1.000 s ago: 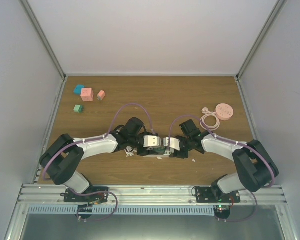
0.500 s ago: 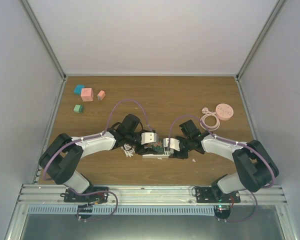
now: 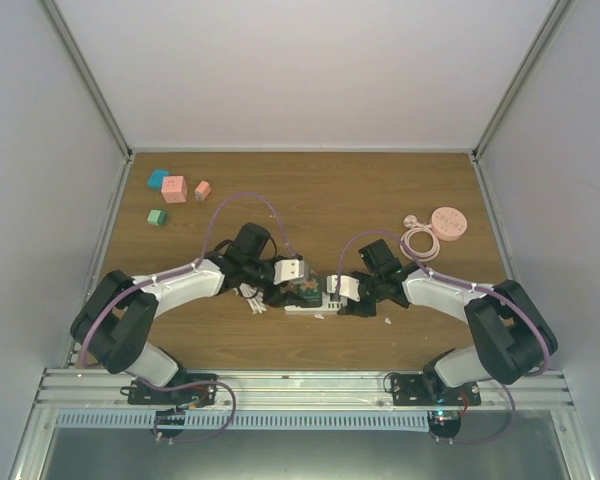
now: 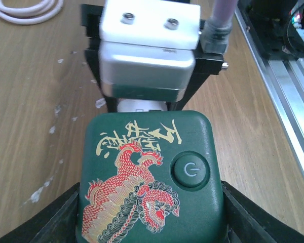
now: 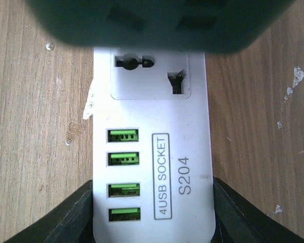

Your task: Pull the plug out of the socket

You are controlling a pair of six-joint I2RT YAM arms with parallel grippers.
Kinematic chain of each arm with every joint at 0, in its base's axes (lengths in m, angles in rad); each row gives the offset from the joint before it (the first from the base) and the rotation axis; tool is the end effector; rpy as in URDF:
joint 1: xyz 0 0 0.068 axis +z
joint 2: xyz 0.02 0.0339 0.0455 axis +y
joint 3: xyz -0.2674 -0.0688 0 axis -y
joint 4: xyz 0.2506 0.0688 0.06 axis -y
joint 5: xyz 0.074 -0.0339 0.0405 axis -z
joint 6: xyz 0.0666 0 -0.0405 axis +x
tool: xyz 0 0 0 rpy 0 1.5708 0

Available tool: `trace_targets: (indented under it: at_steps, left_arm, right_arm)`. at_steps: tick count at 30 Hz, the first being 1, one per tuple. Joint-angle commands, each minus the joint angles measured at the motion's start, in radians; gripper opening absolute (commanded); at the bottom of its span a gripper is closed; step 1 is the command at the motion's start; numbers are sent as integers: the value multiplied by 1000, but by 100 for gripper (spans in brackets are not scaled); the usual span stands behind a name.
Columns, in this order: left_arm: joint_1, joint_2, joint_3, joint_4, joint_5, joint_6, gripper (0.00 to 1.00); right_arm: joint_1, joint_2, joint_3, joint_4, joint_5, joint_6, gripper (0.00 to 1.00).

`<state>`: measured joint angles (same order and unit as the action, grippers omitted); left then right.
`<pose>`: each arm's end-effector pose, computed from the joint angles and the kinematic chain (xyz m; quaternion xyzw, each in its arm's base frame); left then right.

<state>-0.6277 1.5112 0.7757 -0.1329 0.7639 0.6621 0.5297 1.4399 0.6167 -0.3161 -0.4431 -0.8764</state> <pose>0.2231 -0.2188 0.1636 0.6262 0.6192 -0.3444 0.3252 0.2061 0.1538 0.1138 -0.6520 0.6966 0.1754 0.2427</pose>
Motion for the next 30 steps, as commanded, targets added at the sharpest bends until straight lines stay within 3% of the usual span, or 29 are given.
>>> trace_targets:
  at_steps: [1,9,16,24,30]
  left_arm:
    - [78,-58,30,-20,134,7,39]
    - [273,-92,83,-135,177,42,38]
    - [545,-50,267,-450,120,212,39]
    - [785,86,471,-689,-160,368,39]
    - [912,174,582,-747,-372,432,40]
  right_arm:
    - [-5,2,-14,34,30,10,44]
    - [-5,-3,-12,31,31,13,49]
    - [-5,-11,-9,26,25,13,57]
    - [-5,-35,-10,24,22,14,71]
    - [-5,-51,-9,19,16,16,78]
